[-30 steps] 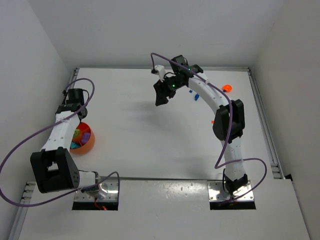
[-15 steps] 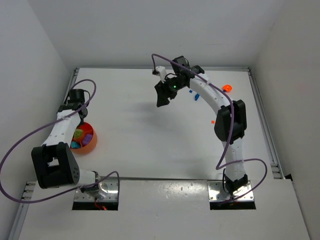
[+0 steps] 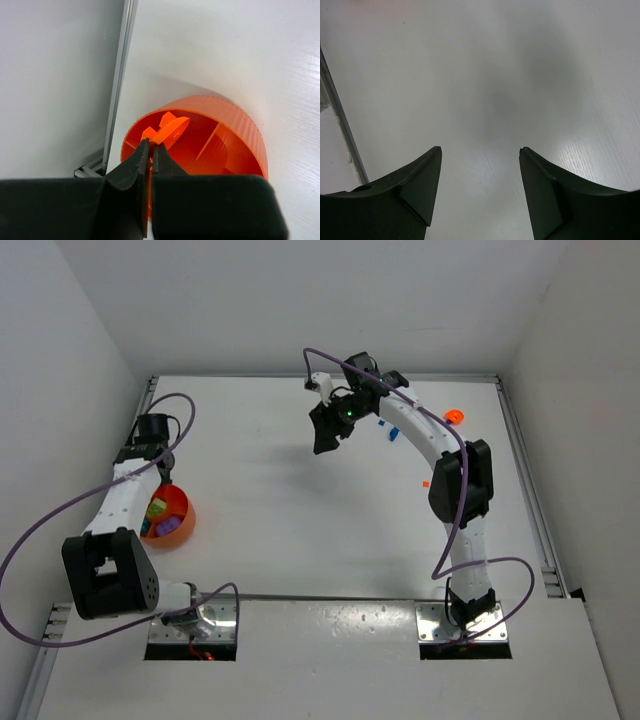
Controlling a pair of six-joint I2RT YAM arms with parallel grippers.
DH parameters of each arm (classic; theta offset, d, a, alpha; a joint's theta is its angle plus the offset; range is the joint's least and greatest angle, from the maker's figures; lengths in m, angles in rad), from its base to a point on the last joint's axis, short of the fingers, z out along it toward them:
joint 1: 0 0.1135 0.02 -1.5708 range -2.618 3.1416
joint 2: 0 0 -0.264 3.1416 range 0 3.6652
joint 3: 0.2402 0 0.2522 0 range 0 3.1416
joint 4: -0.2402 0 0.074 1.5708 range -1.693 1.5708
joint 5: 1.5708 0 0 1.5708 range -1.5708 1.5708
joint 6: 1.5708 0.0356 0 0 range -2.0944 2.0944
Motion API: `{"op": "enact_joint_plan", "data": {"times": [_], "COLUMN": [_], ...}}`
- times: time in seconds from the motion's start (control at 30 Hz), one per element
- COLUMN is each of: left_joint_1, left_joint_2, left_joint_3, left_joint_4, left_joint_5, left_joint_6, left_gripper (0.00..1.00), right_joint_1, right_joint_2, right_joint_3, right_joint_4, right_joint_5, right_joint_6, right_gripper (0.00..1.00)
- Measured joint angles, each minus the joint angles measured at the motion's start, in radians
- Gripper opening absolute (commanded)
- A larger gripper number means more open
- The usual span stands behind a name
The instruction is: Sort the legos into containers by color
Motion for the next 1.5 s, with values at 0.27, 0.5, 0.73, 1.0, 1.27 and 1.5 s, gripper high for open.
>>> {"op": "enact_joint_plan", "data": {"times": [0.27, 0.5, 0.73, 1.0, 1.27, 1.5], "left_joint_1": [-0.001, -0.001, -0.001, -0.001, -0.014, -0.248], "left_joint_2": [-0.022, -0.037, -0.042, -0.042, -0.024, 0.147], "left_joint_3": [0.006, -0.007, -0.015, -0.015, 0.226, 0.724], "left_joint_4": [0.008, 0.007, -0.009, -0.037, -0.139, -0.174], "left_joint_5": [-0.008, -0.020, -0.029, -0.024, 0.038, 0.090], "left_joint_6": [0.020, 0.029, 0.036, 0.050, 0.060, 0.069], "left_gripper": [0.00, 0.00, 0.33, 0.59, 0.67, 0.74], "right_joint_1": [0.000, 0.000, 0.000, -0.001, -0.061, -0.288], "right_joint_2": [0.000, 0.000, 0.000, 0.000, 0.003, 0.040], "right_joint_3": [-0.008, -0.008, -0.008, -0.008, 0.018, 0.118], "right_joint_4": [0.000, 0.005, 0.007, 0.007, 0.007, 0.049], "right_joint_5": [0.004, 0.004, 0.004, 0.014, 0.088, 0.254], "right_joint_6": [0.000, 0.000, 0.000, 0.001, 0.077, 0.161], "right_gripper": [0.64, 0.64, 0.64, 0.64, 0.64, 0.63]}}
